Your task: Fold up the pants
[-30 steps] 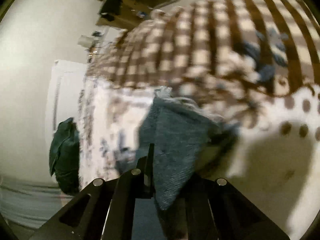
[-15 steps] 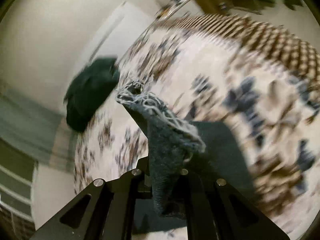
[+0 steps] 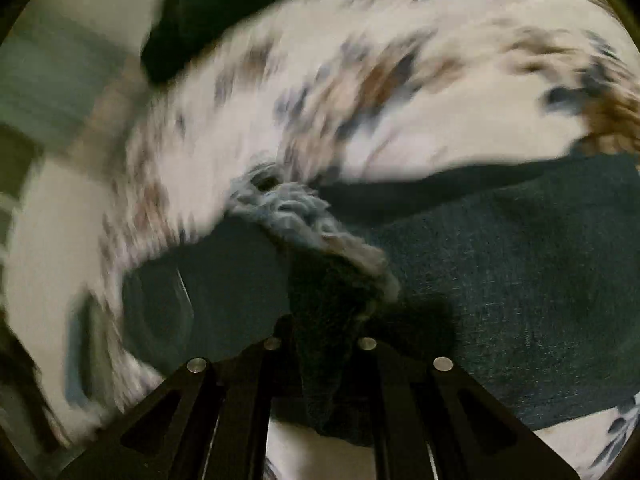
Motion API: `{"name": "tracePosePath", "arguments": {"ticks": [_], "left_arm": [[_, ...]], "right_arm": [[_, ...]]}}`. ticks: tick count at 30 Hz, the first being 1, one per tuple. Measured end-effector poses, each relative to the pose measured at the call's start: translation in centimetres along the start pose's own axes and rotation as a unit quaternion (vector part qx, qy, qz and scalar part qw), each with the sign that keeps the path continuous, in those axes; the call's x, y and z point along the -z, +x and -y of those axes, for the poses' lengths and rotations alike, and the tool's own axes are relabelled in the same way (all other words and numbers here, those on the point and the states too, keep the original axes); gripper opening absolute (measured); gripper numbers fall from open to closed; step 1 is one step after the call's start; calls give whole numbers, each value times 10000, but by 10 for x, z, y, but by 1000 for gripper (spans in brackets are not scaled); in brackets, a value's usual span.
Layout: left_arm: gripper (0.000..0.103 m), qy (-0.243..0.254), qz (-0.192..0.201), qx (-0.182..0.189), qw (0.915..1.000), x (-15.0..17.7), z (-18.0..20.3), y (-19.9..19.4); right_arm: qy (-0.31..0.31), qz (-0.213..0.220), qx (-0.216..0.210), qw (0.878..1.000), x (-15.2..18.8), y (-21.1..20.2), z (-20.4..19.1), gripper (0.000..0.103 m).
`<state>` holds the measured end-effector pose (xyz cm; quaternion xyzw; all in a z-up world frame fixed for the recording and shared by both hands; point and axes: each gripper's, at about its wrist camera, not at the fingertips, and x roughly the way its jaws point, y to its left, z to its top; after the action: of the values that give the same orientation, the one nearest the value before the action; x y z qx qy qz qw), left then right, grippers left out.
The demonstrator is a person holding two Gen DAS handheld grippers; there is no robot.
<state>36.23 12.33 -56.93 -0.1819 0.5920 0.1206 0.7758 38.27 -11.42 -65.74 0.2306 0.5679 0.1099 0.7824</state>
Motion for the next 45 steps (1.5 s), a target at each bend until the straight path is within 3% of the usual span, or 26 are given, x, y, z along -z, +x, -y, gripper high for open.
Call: {"name": "tracePosePath", "arguments": {"ticks": [2,4,6,8,10,14,15,16,18,20,21,22,23,24,25,27,29,32,34,35,36,38,42,45], "left_arm": [[103,-15,28,88,10000,-5,-1,-3],[103,23,68,222,9997,-11,5,-5],[103,88,29,356,9993,-19,14,-2],[103,131,-80,648,9978,-27,28,4],[103,262,-175,780,9965,-33,48,17],[102,789,-417,484,9948,-33,90,55],[98,977,-507,397,9931,-31,101,67],[91,1119,-568,362,9914,-29,107,74],[39,1438,-574,180,9878,-23,118,83],[11,1761,-328,68,9838,-16,123,81],[7,1807,-248,-34,9832,-15,122,80],[7,1813,-202,-10,9832,-14,117,78],[7,1797,-206,-47,9835,-14,112,78],[7,1743,-215,-29,9845,-15,105,79],[8,1689,-252,85,9853,-16,100,81],[8,1695,-265,110,9851,-16,99,82],[8,1701,-285,67,9850,-17,102,81],[8,1257,-413,417,9903,-23,92,73],[12,620,-367,1006,9923,-30,69,56],[25,412,-301,1144,9921,-31,59,49],[58,191,-222,1262,9916,-33,47,40],[103,-194,-48,1241,9921,-36,21,22],[103,-1167,454,1290,9837,-40,-45,-2],[103,-1896,583,1055,9744,-42,-101,7]], "right_arm": [[-32,-371,-110,9992,8,12,-7,35],[216,-542,-750,9955,11,1,2,73],[490,-357,-1011,9930,10,-28,17,83],[746,-112,-885,9932,9,-62,44,84],[987,72,-481,9939,6,-84,73,84],[1428,158,522,9882,0,-106,140,84],[1571,135,672,9852,-1,-107,157,84],[1679,83,665,9835,-4,-106,172,84],[1856,-157,648,9804,-9,-97,195,84],[2034,-503,429,9769,-9,-80,210,84],[2117,-639,331,9747,-9,-70,216,78],[2143,-632,282,9743,-8,-66,219,50],[2091,-482,320,9762,-9,-66,218,39],[2018,-351,517,9774,-13,-63,215,26],[1953,-221,582,9788,-16,-68,212,22],[1903,-21,669,9794,-22,-71,207,21],[1828,-127,805,9798,-21,-68,203,21],[1809,-314,882,9790,-22,-69,203,30],[1865,-378,788,9786,-25,-74,198,65],[1823,-306,692,9803,-25,-79,193,72],[1733,-176,654,9825,-25,-86,186,81],[1435,9,630,9876,-24,-97,164,85],[1002,74,684,9926,-22,-100,123,90],[826,-40,634,9946,-21,-90,99,90]]}}
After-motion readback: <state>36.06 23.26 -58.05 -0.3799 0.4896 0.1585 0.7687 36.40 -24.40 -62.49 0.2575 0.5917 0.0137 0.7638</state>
